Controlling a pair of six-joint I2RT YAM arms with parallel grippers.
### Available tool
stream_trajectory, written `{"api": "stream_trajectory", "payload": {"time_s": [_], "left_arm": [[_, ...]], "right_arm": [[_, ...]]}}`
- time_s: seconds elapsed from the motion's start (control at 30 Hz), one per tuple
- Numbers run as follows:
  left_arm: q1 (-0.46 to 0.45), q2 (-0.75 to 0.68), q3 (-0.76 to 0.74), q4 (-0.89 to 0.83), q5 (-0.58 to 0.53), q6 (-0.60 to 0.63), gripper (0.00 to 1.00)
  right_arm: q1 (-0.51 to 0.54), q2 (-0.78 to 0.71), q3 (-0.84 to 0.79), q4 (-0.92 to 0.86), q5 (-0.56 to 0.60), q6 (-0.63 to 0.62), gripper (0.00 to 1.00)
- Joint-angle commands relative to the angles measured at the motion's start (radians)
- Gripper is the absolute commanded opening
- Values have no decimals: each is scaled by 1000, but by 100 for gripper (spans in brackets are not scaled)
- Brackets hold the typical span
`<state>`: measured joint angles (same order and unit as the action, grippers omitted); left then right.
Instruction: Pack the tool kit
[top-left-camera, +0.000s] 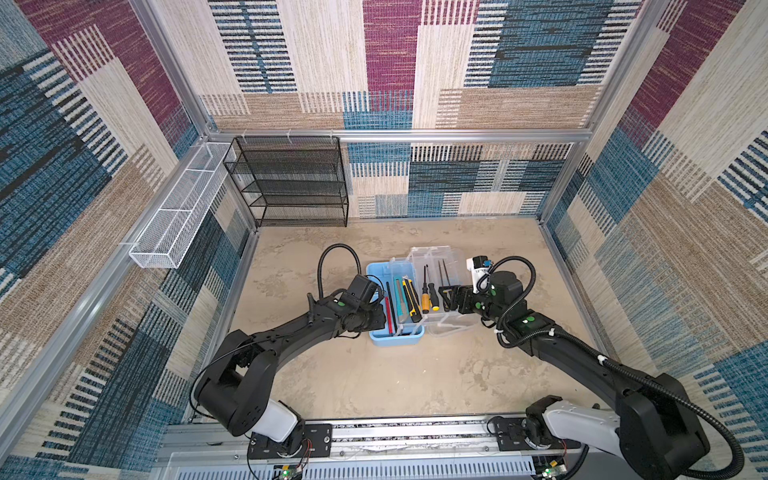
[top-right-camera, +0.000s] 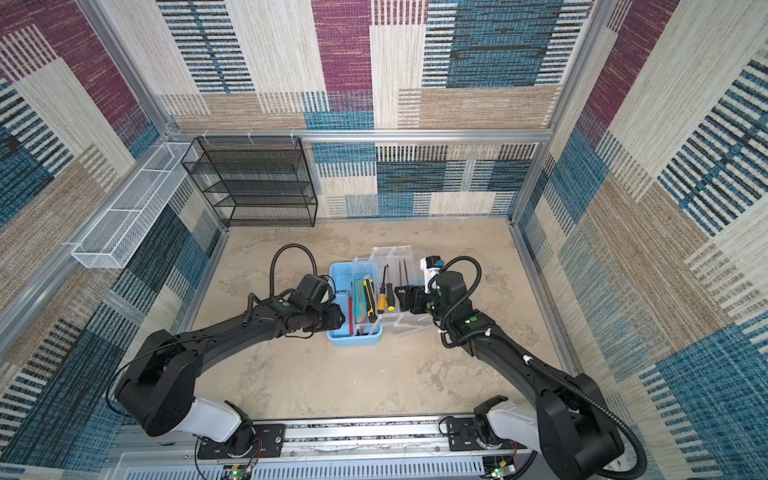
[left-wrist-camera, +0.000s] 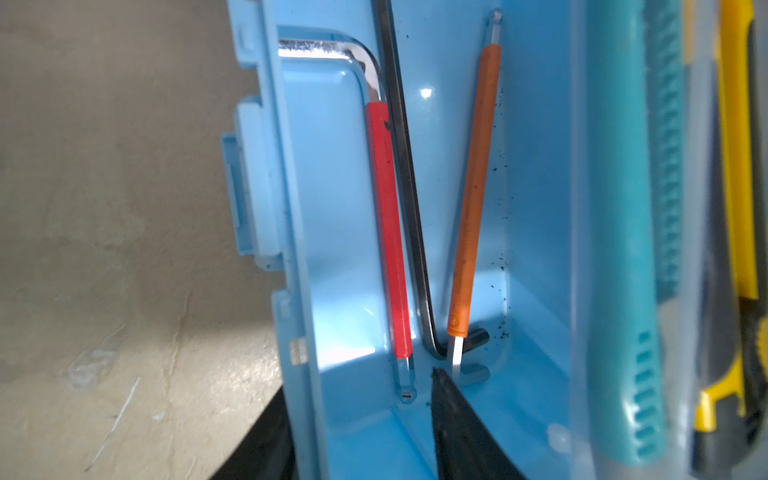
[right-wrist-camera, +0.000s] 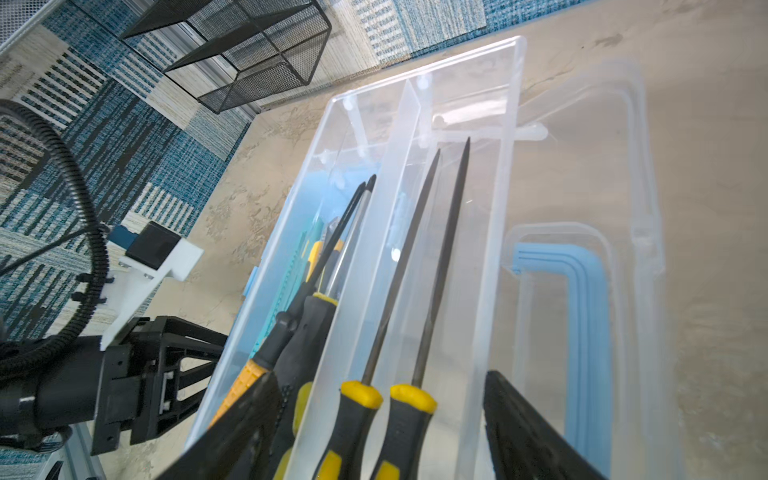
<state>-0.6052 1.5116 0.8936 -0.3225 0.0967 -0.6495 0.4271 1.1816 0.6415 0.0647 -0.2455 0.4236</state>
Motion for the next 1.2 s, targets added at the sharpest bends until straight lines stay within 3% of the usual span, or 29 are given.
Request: {"api": "stream_trajectory", "payload": {"time_s": [0.0,0.67,1.17], "left_arm": [[-3,7,11,120,97,-19,50],[23,-46,-17,2,28,29,52],[86,-203,-127,-79,-49,38,55]], "right_arm": [[15,7,26,20,6,14,78],[84,113,178,-51,81,-10,77],[101,161,199,-16,55,-5,77]]}}
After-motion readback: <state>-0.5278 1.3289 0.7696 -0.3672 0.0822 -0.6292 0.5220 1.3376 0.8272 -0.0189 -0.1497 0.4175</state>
